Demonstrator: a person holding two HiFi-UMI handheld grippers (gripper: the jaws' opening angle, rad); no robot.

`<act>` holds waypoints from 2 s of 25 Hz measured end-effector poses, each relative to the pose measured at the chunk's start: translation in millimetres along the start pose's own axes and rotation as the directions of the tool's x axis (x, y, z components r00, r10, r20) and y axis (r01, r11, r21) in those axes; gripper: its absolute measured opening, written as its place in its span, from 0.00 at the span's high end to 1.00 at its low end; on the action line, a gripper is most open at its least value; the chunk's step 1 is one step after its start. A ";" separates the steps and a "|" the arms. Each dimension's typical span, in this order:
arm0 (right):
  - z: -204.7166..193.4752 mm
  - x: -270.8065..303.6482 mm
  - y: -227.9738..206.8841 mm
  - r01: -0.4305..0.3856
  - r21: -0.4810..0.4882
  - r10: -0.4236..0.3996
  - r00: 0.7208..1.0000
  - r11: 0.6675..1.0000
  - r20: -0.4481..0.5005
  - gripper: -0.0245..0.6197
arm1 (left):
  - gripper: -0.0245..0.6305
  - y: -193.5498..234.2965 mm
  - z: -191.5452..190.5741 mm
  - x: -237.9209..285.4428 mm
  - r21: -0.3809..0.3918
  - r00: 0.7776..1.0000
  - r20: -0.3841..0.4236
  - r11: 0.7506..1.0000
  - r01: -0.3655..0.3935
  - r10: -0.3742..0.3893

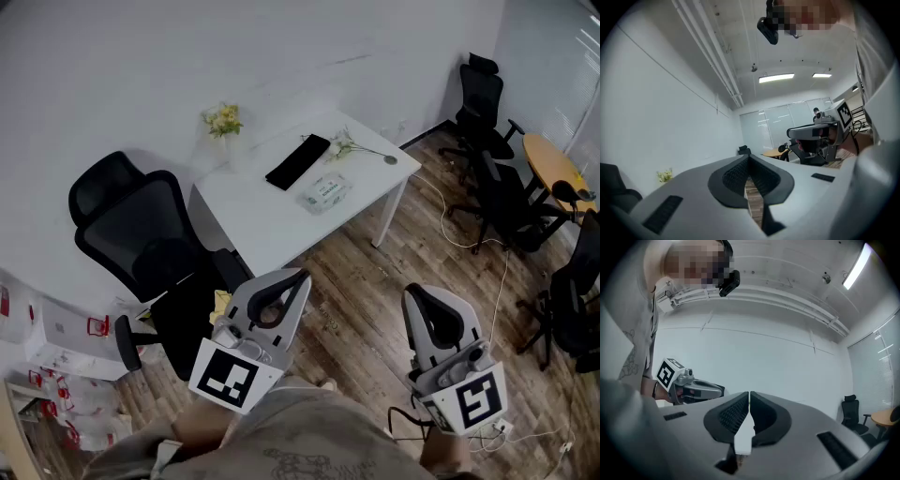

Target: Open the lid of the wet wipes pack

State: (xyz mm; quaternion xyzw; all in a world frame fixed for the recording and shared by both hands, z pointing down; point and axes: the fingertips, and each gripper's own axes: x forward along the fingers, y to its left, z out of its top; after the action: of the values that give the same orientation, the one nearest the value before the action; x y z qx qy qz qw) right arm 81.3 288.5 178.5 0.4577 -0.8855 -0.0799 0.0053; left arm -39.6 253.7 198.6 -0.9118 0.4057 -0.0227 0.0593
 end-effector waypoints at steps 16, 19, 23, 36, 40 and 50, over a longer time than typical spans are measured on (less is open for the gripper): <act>-17.9 -6.1 -6.7 0.015 0.014 -0.014 0.999 1.000 -0.041 0.91 | 0.94 -1.0 -5.2 6.2 -0.007 1.000 -0.023 1.000 0.000 0.000; -22.1 -9.1 -11.5 0.036 0.019 -0.035 0.999 0.999 -0.041 0.91 | 0.94 -1.5 -6.3 7.0 -0.007 1.000 -0.024 1.000 -0.002 0.001; -20.3 -14.2 -39.6 0.151 0.021 -0.150 0.989 0.988 -0.009 0.87 | 0.94 4.5 -5.3 9.3 -0.009 1.000 -0.022 1.000 -0.019 0.019; -47.5 20.7 -84.5 0.163 0.024 -0.161 0.985 0.986 -0.056 0.64 | 0.94 33.1 -24.4 58.1 -0.017 0.999 -0.043 1.000 -0.013 0.012; -63.5 46.0 -106.5 0.158 0.026 -0.155 0.984 0.987 -0.088 0.64 | 0.94 49.4 -35.1 86.7 -0.027 0.998 -0.057 1.000 -0.009 0.008; -105.7 146.2 -159.3 0.086 0.045 -0.075 0.975 0.995 -0.211 0.64 | 0.94 118.2 -68.3 177.1 -0.052 0.993 -0.118 0.999 -0.005 -0.001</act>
State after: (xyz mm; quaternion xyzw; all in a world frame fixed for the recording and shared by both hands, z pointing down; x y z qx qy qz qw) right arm 134.1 64.9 250.2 0.4989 -0.8626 -0.0079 0.0828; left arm -14.2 37.6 250.3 -0.9097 0.4099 -0.0658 0.0112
